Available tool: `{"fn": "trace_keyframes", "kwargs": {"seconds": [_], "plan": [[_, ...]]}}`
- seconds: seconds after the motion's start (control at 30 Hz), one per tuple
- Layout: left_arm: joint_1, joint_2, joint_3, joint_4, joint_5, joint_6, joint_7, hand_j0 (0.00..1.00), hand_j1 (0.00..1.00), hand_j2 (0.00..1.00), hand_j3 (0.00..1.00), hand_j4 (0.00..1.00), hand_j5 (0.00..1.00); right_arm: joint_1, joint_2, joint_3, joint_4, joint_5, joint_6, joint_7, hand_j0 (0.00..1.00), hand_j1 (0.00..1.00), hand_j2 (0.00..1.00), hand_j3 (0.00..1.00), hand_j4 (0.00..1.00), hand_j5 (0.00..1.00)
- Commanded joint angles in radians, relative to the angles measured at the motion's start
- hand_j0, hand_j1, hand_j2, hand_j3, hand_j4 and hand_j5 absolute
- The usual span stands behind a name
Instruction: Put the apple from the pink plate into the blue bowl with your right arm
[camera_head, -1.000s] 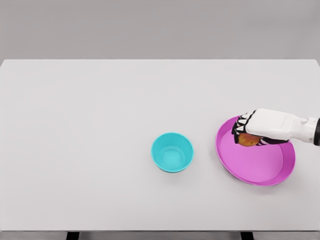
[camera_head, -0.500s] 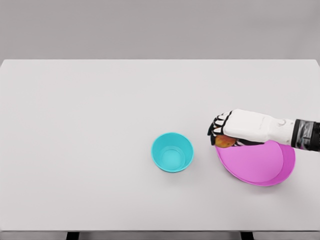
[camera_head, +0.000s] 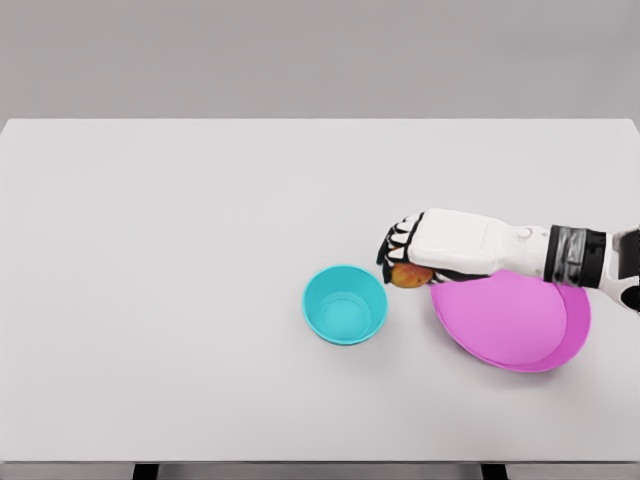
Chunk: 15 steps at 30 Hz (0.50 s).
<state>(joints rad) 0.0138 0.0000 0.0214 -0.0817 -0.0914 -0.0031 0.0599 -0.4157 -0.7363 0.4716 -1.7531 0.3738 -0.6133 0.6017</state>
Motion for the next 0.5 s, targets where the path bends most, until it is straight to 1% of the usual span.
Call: {"fn": "trace_keyframes", "kwargs": {"seconds": [0.0, 0.03, 0.07, 0.17, 0.27, 0.33, 0.47], "plan": [[0.0, 0.0, 0.0, 0.0, 0.001, 0.0, 0.0, 1.0, 1.0, 1.0, 1.0, 1.0, 1.0, -0.008, 0.017, 0.045, 0.0, -0.006, 0.002, 0.0, 0.52, 0.52, 0.52, 0.52, 0.52, 0.52], [0.0, 0.0, 0.0, 0.0, -0.001, 0.0, 0.0, 1.0, 1.0, 1.0, 1.0, 1.0, 1.0, -0.018, 0.02, 0.059, 0.0, -0.006, 0.002, 0.0, 0.52, 0.52, 0.52, 0.52, 0.52, 0.52], [0.0, 0.0, 0.0, 0.0, -0.001, 0.0, 0.0, 1.0, 1.0, 1.0, 1.0, 1.0, 1.0, -0.031, 0.043, 0.068, 0.0, -0.006, 0.002, 0.001, 0.52, 0.52, 0.52, 0.52, 0.52, 0.52], [0.0, 0.0, 0.0, 0.0, -0.001, 0.0, 0.0, 1.0, 1.0, 1.0, 1.0, 1.0, 1.0, -0.035, 0.057, 0.07, 0.0, -0.003, 0.002, 0.001, 0.52, 0.52, 0.52, 0.52, 0.52, 0.52], [0.0, 0.0, 0.0, 0.0, 0.001, 0.0, 0.0, 1.0, 1.0, 1.0, 1.0, 1.0, 1.0, -0.067, 0.063, 0.124, 0.0, 0.0, 0.002, 0.001, 0.52, 0.52, 0.52, 0.52, 0.52, 0.52], [0.0, 0.0, 0.0, 0.0, -0.001, 0.0, 0.0, 1.0, 1.0, 1.0, 1.0, 1.0, 1.0, -0.071, 0.078, 0.131, 0.0, 0.0, 0.002, 0.001, 0.52, 0.52, 0.52, 0.52, 0.52, 0.52], [0.0, 0.0, 0.0, -0.001, -0.001, 0.0, 0.0, 1.0, 1.0, 1.0, 1.0, 1.0, 1.0, -0.089, 0.086, 0.173, 0.003, 0.004, 0.002, 0.001, 0.52, 0.52, 0.52, 0.52, 0.52, 0.52]]}}
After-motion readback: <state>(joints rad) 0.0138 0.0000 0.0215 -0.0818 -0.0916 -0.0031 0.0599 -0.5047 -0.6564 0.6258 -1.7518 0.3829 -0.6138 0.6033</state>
